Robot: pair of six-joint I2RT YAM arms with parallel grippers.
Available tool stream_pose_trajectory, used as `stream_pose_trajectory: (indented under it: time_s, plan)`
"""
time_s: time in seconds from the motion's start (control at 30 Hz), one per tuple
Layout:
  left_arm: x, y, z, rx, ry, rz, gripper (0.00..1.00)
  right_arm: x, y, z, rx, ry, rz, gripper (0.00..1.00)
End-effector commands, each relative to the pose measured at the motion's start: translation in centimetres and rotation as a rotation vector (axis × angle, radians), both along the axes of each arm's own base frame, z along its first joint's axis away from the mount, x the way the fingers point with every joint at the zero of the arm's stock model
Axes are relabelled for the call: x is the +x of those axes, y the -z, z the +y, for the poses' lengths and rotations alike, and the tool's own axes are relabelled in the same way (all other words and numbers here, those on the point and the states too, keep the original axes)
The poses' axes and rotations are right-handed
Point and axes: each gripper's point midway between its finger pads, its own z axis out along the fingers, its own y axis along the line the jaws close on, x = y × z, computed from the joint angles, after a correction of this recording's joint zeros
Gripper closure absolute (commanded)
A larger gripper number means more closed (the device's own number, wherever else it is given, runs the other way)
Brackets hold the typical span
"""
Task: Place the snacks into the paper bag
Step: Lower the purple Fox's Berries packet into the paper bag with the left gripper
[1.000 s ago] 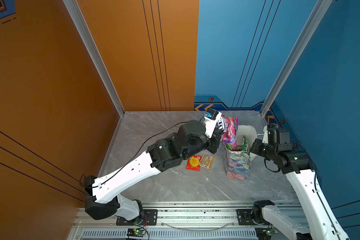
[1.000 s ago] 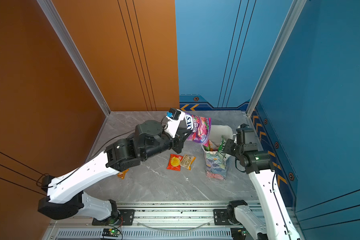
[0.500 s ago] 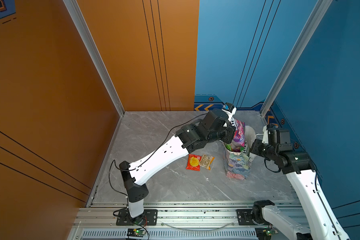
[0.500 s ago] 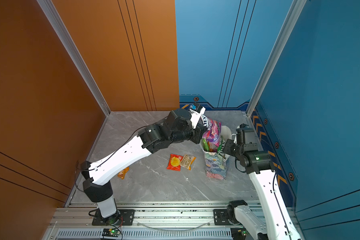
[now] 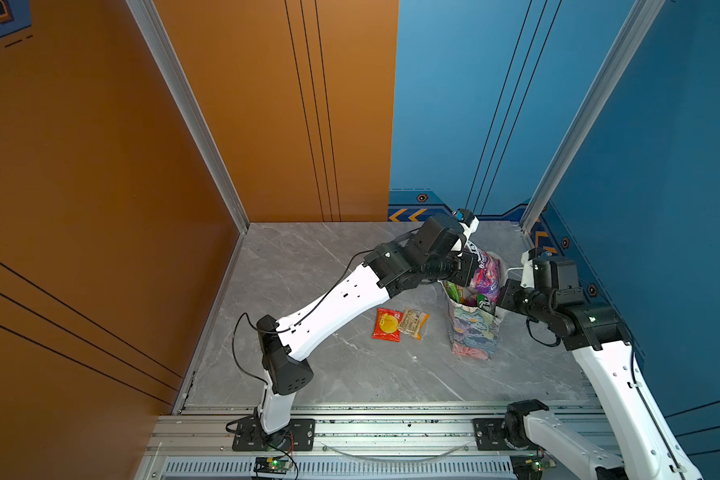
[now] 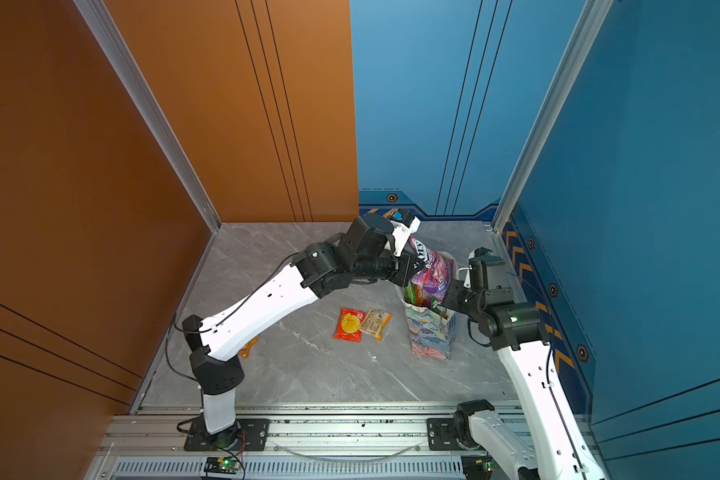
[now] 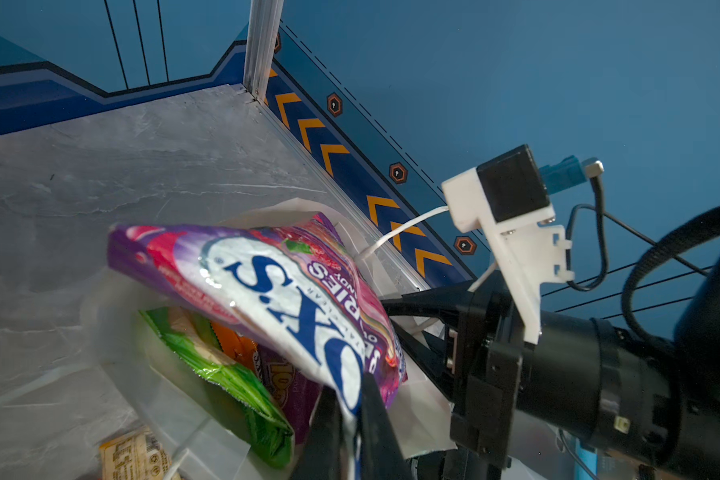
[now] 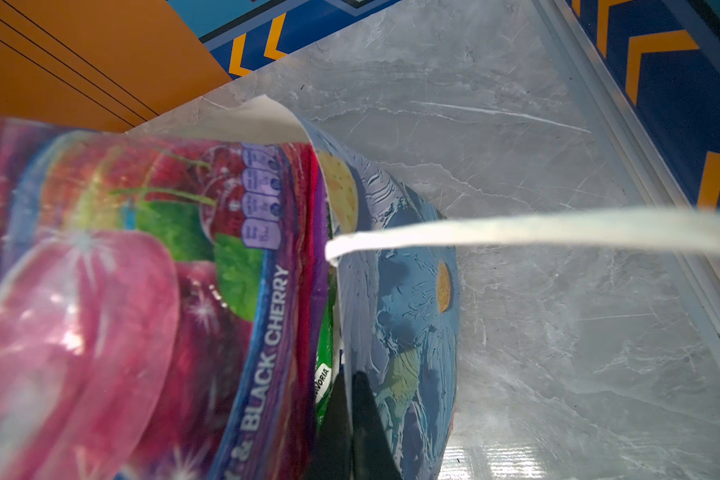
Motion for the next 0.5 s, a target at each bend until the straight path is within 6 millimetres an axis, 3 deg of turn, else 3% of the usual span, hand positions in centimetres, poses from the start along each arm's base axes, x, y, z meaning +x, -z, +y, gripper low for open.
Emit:
stream_pose_trajectory:
  time_s: [0.0, 0.47]
  plan:
    - [0.4, -1.1, -0.7, -0.044, 0.026, 0.008, 1.0, 0.1, -2.9, 0.5, 0.024, -0.02, -0.094, 1.0]
    - [0.3, 1.1, -3.6, -0.009, 0.146, 0.025, 1.0, 0.1, -3.1, 1.0, 0.012, -0.037, -0.108, 1.0]
